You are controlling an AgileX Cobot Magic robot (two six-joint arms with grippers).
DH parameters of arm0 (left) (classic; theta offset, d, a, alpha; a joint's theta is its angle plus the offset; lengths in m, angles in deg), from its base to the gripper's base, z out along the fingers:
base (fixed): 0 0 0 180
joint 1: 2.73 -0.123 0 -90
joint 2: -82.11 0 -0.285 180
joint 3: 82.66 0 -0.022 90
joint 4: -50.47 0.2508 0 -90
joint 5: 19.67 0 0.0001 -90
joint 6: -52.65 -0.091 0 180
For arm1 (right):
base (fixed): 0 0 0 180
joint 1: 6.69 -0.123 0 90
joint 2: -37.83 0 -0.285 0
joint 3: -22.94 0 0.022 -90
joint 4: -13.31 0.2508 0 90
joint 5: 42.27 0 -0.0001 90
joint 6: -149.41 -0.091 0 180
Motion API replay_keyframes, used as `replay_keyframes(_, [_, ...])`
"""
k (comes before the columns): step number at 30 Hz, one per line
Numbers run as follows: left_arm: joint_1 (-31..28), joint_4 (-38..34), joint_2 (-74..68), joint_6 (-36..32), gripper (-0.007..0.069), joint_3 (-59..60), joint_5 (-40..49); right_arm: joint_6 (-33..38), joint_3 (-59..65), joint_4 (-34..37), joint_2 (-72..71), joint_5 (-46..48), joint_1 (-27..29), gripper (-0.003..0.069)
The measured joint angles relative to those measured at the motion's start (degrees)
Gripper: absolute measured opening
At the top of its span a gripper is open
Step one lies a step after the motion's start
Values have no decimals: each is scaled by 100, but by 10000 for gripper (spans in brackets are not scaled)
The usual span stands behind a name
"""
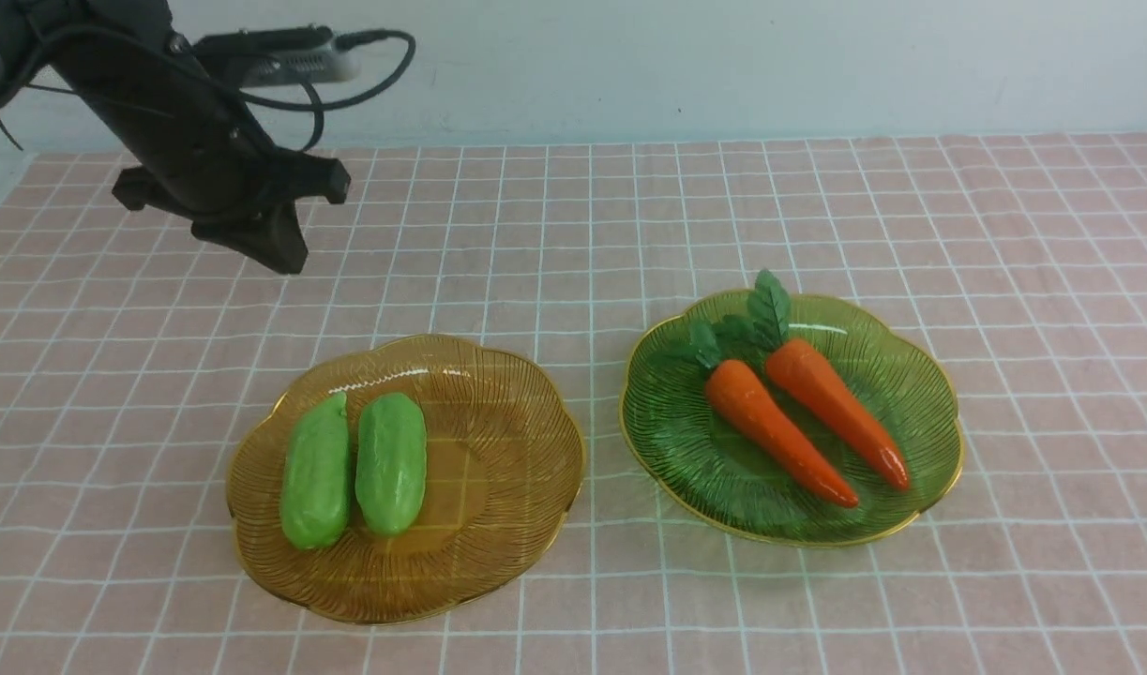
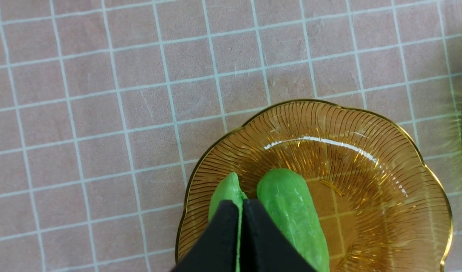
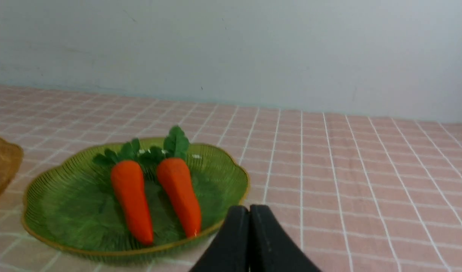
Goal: Put different types of vegetables on the plate.
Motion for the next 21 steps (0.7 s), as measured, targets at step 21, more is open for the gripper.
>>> replay_keyframes(21, [0, 63, 2398, -133, -4, 1111, 23, 0, 105, 99, -3, 596, 826, -15])
